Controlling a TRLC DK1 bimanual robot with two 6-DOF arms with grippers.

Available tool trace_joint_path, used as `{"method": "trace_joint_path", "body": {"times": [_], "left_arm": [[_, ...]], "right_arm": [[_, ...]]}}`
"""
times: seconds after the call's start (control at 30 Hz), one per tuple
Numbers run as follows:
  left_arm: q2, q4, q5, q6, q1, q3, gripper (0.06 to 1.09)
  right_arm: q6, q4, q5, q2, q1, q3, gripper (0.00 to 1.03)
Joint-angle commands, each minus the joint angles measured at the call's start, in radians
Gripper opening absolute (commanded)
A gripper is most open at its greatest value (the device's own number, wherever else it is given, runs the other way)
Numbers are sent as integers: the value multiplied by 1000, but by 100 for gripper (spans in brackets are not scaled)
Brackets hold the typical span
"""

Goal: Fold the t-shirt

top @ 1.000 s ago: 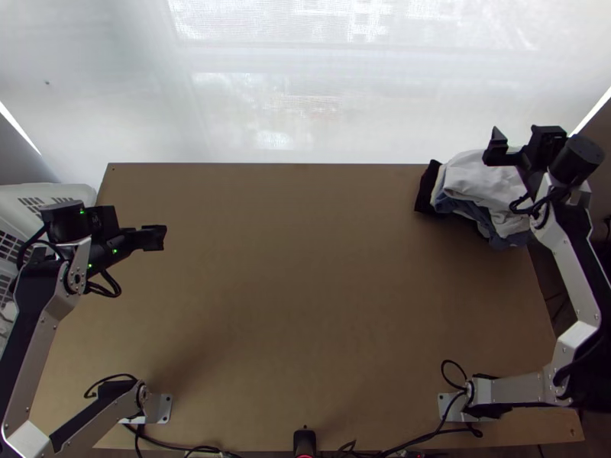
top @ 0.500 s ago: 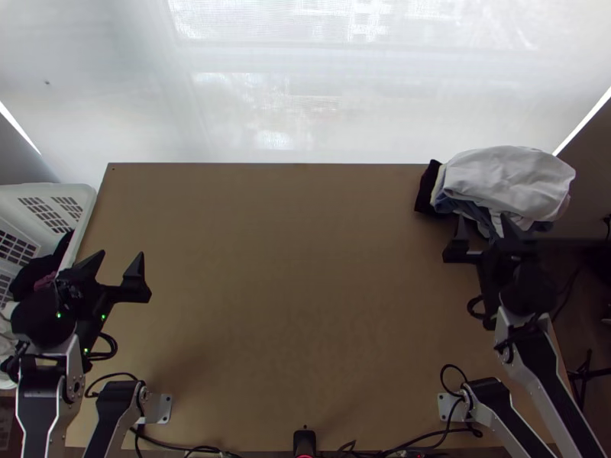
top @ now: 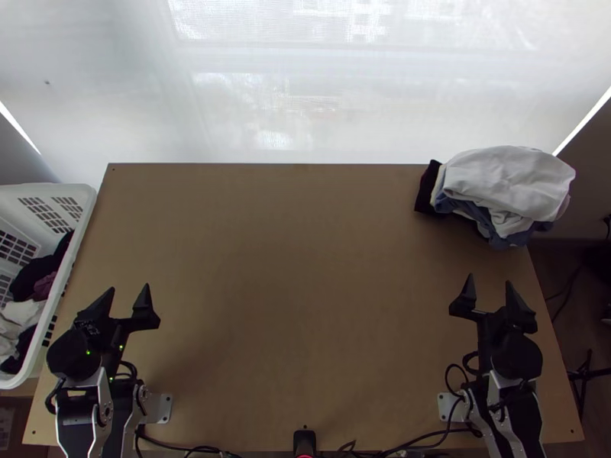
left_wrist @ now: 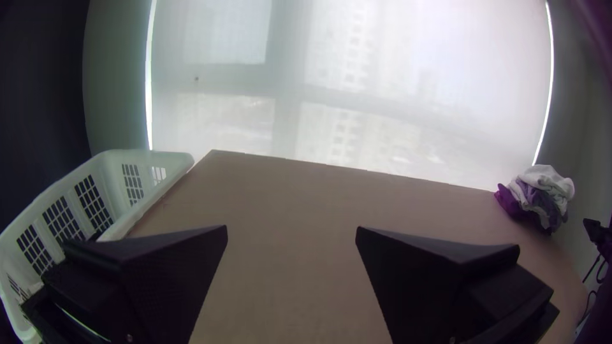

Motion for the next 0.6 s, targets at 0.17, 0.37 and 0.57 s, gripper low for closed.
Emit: {"method": "trace_joint_path", "body": {"times": [0.17,0.37,0.57], "left_arm": [[-35,-79,-1,-61,40,-41,104],[-35,-79,-1,-61,40,-41,104],[-35,-79,-1,-62,40,-41,104]], "right_arm": [[276,-160,14,-63,-283,-37,98],[314,-171,13,-63,-276,-37,98],[314,-171,13,-63,-276,-37,98]]}}
